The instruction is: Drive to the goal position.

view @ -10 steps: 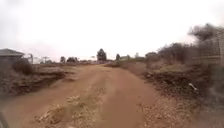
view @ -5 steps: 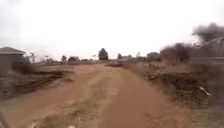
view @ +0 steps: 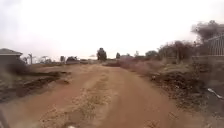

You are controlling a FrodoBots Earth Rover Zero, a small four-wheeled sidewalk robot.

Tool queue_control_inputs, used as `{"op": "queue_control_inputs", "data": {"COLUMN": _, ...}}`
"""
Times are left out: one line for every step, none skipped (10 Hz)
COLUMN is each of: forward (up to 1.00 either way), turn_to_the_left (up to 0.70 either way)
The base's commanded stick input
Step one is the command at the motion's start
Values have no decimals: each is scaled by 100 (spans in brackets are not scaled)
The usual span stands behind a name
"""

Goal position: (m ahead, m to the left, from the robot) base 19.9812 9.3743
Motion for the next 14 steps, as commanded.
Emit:
{"op": "queue_control_inputs", "data": {"forward": 50, "turn_to_the_left": -5}}
{"op": "queue_control_inputs", "data": {"forward": 50, "turn_to_the_left": 0}}
{"op": "queue_control_inputs", "data": {"forward": 50, "turn_to_the_left": 0}}
{"op": "queue_control_inputs", "data": {"forward": 50, "turn_to_the_left": 0}}
{"op": "queue_control_inputs", "data": {"forward": 50, "turn_to_the_left": 0}}
{"op": "queue_control_inputs", "data": {"forward": 50, "turn_to_the_left": 0}}
{"op": "queue_control_inputs", "data": {"forward": 50, "turn_to_the_left": 0}}
{"op": "queue_control_inputs", "data": {"forward": 50, "turn_to_the_left": 0}}
{"op": "queue_control_inputs", "data": {"forward": 50, "turn_to_the_left": 0}}
{"op": "queue_control_inputs", "data": {"forward": 50, "turn_to_the_left": 0}}
{"op": "queue_control_inputs", "data": {"forward": 50, "turn_to_the_left": 0}}
{"op": "queue_control_inputs", "data": {"forward": 50, "turn_to_the_left": 0}}
{"op": "queue_control_inputs", "data": {"forward": 50, "turn_to_the_left": 0}}
{"op": "queue_control_inputs", "data": {"forward": 50, "turn_to_the_left": 3}}
